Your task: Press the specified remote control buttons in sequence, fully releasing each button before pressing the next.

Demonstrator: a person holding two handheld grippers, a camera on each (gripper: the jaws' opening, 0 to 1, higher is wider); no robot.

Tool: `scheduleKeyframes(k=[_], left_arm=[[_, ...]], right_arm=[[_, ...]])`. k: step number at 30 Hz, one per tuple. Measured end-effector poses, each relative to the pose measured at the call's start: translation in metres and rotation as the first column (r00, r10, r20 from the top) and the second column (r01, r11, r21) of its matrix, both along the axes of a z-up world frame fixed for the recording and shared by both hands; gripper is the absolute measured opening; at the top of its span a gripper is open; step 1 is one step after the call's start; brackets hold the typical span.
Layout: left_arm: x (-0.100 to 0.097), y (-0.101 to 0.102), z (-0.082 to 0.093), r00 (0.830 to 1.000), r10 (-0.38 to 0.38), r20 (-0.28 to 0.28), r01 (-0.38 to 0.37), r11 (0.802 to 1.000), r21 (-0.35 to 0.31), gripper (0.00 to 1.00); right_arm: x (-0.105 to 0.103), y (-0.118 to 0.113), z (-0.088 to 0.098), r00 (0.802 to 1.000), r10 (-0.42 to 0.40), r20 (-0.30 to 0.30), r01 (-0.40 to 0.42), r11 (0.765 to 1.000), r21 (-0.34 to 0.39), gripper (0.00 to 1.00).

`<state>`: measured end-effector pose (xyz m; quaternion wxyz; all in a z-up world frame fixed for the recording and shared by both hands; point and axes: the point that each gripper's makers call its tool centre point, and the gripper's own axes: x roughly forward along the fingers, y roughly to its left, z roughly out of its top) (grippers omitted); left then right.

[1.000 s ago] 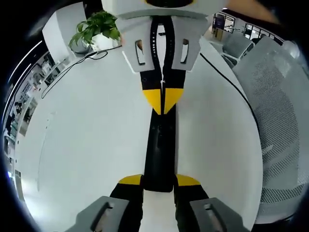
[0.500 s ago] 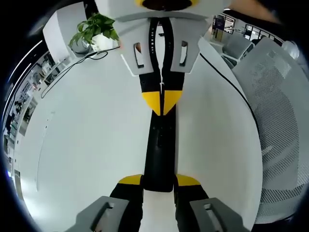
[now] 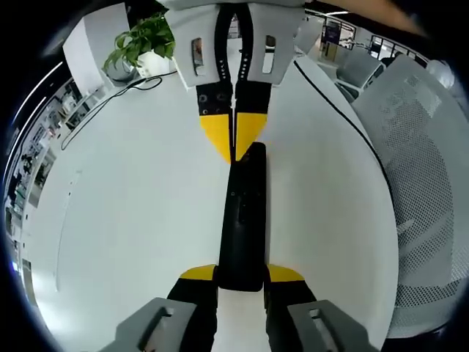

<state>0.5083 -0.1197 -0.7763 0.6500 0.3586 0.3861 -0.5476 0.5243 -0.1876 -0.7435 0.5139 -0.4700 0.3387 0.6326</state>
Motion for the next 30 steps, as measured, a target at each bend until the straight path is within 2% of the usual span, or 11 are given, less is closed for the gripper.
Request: scheduleKeyframes(k=[20,30], left_arm=[[0.0,0.0,0.0,1.0,0.009,0.005,-0.009,1.0,0.002,0.22],[0.0,0.0,0.0,1.0,0.011,0.008,-0.011,1.0,-0.003,0.22]], right_arm=[[0.001,0.008,0.007,1.0,-0.001,-0.017,0.001,1.0,0.01,0.0],[-0.004,0.012,0.002,0.999,0.01,-0.03,-0.01,1.0,0.0,0.0]])
